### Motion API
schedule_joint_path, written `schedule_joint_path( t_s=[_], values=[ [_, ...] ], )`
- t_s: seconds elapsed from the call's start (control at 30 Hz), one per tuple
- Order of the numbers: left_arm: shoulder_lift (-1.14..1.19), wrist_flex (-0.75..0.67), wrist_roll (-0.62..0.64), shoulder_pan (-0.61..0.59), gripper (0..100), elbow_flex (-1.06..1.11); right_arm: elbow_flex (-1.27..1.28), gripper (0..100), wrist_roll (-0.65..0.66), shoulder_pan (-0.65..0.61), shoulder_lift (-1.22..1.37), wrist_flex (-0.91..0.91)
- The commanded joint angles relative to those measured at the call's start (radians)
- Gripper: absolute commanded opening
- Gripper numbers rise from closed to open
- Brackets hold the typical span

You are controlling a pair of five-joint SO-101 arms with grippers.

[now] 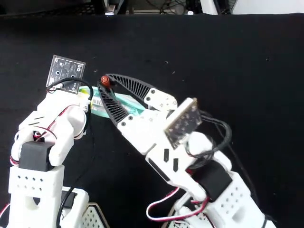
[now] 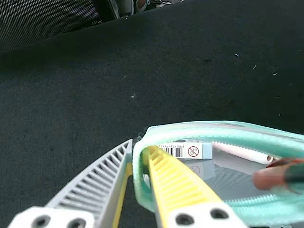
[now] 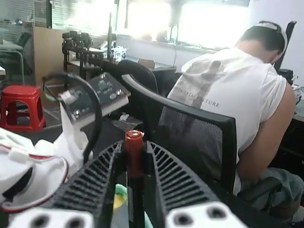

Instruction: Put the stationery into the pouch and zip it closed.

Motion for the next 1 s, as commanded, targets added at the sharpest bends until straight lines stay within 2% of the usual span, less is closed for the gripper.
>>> schedule_joint_path(
  t_s=[0.0, 0.23, 0.47, 0.63, 0.8, 0.97],
  values=[
    [0.015, -0.006, -0.009, -0.007, 4, 0.016, 0.051, 1.2, 0.009, 0.021, -0.054, 0.020],
    [0.015, -0.006, -0.009, -0.001, 4, 0.016, 0.289, 2.5, 0.011, 0.021, -0.208, 0.095],
    [0.015, -0.006, -0.009, -0.001, 4, 0.018, 0.438, 13.3, 0.011, 0.020, -0.193, 0.095],
    [0.015, -0.006, -0.009, -0.001, 4, 0.018, 0.371, 15.5, 0.011, 0.020, -0.177, 0.118],
    [0.015, -0.006, -0.009, -0.001, 4, 0.018, 0.177, 15.5, 0.011, 0.026, -0.177, 0.239],
    [0.015, -0.006, -0.009, -0.001, 4, 0.018, -0.012, 15.3, 0.011, 0.132, -0.179, 0.414]
  ],
)
